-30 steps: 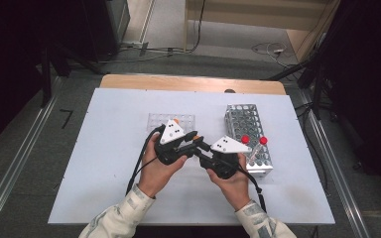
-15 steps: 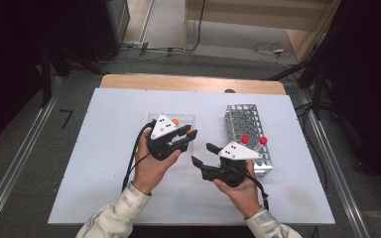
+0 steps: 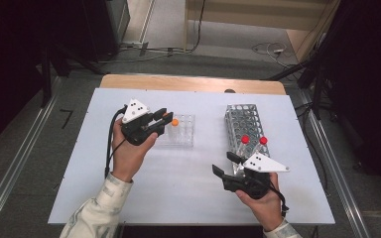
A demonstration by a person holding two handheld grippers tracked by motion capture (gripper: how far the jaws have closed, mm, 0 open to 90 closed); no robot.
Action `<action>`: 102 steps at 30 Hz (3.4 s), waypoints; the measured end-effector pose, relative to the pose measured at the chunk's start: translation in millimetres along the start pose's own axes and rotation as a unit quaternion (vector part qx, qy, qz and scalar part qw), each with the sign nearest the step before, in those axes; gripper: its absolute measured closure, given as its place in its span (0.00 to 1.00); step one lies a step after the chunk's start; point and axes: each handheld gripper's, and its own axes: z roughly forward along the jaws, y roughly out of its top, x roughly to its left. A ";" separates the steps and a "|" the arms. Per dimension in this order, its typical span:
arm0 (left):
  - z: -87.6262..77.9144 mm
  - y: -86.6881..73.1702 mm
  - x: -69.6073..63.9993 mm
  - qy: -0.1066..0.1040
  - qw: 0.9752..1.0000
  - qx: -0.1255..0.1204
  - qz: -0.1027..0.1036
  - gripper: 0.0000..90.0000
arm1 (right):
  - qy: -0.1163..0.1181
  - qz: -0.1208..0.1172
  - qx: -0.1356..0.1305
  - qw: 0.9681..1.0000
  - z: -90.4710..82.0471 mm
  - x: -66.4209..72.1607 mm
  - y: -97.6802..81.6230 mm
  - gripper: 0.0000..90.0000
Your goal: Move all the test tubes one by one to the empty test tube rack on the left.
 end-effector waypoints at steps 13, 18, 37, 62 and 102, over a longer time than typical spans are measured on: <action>12.9 9.2 17.9 0.028 1.000 0.002 -0.007 0.79 | -0.010 0.016 -0.012 1.000 -9.7 -9.1 -5.6 0.28; 19.1 8.2 17.5 0.037 0.999 0.007 -0.001 0.79 | -0.020 0.023 -0.016 0.999 -11.5 -11.3 -6.9 0.20; 33.3 -11.2 7.7 0.052 0.998 0.019 0.026 0.79 | -0.027 0.033 -0.018 0.999 -15.1 -16.0 -9.5 0.20; 33.4 -28.7 6.2 0.017 0.999 0.031 -0.026 0.51 | -0.032 0.034 -0.018 0.999 -17.4 -18.3 -10.4 0.21; 29.2 -33.1 -14.2 -0.009 0.999 0.038 -0.035 0.20 | -0.165 0.060 0.004 0.984 -13.5 -99.7 -31.0 0.61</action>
